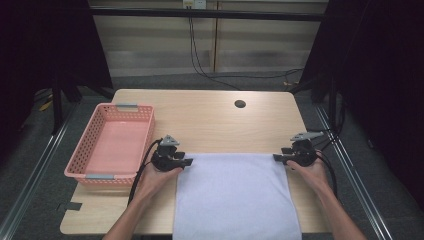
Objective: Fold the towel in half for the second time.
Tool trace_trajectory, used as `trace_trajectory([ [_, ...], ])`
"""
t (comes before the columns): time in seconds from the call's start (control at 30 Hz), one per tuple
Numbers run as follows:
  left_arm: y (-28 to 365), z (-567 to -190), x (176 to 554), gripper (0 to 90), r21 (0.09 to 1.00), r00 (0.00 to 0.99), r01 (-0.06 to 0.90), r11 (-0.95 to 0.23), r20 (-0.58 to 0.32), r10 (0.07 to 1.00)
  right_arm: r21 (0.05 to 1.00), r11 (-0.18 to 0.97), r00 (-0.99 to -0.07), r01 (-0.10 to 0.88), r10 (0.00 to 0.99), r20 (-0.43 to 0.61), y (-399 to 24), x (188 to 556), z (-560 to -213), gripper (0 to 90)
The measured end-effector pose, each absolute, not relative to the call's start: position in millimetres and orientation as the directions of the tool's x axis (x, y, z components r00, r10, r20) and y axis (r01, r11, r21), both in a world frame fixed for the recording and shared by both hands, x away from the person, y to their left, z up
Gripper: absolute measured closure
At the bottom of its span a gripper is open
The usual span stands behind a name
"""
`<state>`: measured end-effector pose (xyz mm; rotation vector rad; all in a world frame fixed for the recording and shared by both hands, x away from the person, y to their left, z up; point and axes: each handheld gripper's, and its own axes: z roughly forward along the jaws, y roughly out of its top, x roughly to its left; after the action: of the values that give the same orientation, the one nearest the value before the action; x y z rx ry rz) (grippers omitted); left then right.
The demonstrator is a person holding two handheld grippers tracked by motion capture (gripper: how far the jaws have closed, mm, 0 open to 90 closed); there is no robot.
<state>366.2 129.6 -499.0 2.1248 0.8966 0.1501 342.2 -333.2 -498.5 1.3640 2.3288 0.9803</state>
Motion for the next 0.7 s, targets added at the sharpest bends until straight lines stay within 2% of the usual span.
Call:
trace_trajectory([
  [0.13, 135.4, -501.4, 368.5, 47.7, 0.729, 0.734, 0.560, -0.394, -0.217, 0.643, 0.669, 0.344, -0.533, 0.659, 0.841, 0.092, -331.4, 342.2, -500.7, 48.5],
  [0.3, 141.0, -500.9, 369.9, 37.7, 0.729, 0.714, 0.572, -0.376, -0.216, 0.666, 0.668, 0.359, -0.565, 0.652, 0.818, 0.111, -329.9, 340.4, -499.9, 66.4],
  [0.37, 142.3, -503.0, 371.4, 37.5, 0.725, 0.712, 0.581, -0.368, -0.234, 0.662, 0.667, 0.351, -0.565, 0.657, 0.815, 0.128, -330.3, 340.9, -500.0, 73.5],
  [0.43, 139.6, -505.1, 371.9, 37.0, 0.721, 0.712, 0.574, -0.389, -0.205, 0.671, 0.669, 0.344, -0.564, 0.659, 0.814, 0.138, -329.8, 340.4, -500.4, 78.6],
  [0.53, 136.1, -505.2, 374.7, 35.5, 0.720, 0.718, 0.576, -0.387, -0.219, 0.661, 0.670, 0.339, -0.563, 0.661, 0.814, 0.144, -329.2, 339.4, -500.6, 81.5],
  [0.57, 137.3, -506.0, 376.5, 37.6, 0.724, 0.726, 0.571, -0.386, -0.226, 0.650, 0.670, 0.335, -0.561, 0.662, 0.814, 0.147, -329.4, 339.2, -500.8, 82.2],
  [0.63, 139.1, -505.8, 377.6, 49.8, 0.725, 0.735, 0.561, -0.399, -0.215, 0.643, 0.668, 0.330, -0.557, 0.667, 0.816, 0.152, -329.6, 338.9, -500.7, 82.8],
  [0.7, 140.2, -505.2, 377.3, 64.7, 0.709, 0.747, 0.573, -0.410, -0.247, 0.616, 0.671, 0.319, -0.552, 0.669, 0.818, 0.161, -330.2, 339.0, -501.0, 82.9],
])
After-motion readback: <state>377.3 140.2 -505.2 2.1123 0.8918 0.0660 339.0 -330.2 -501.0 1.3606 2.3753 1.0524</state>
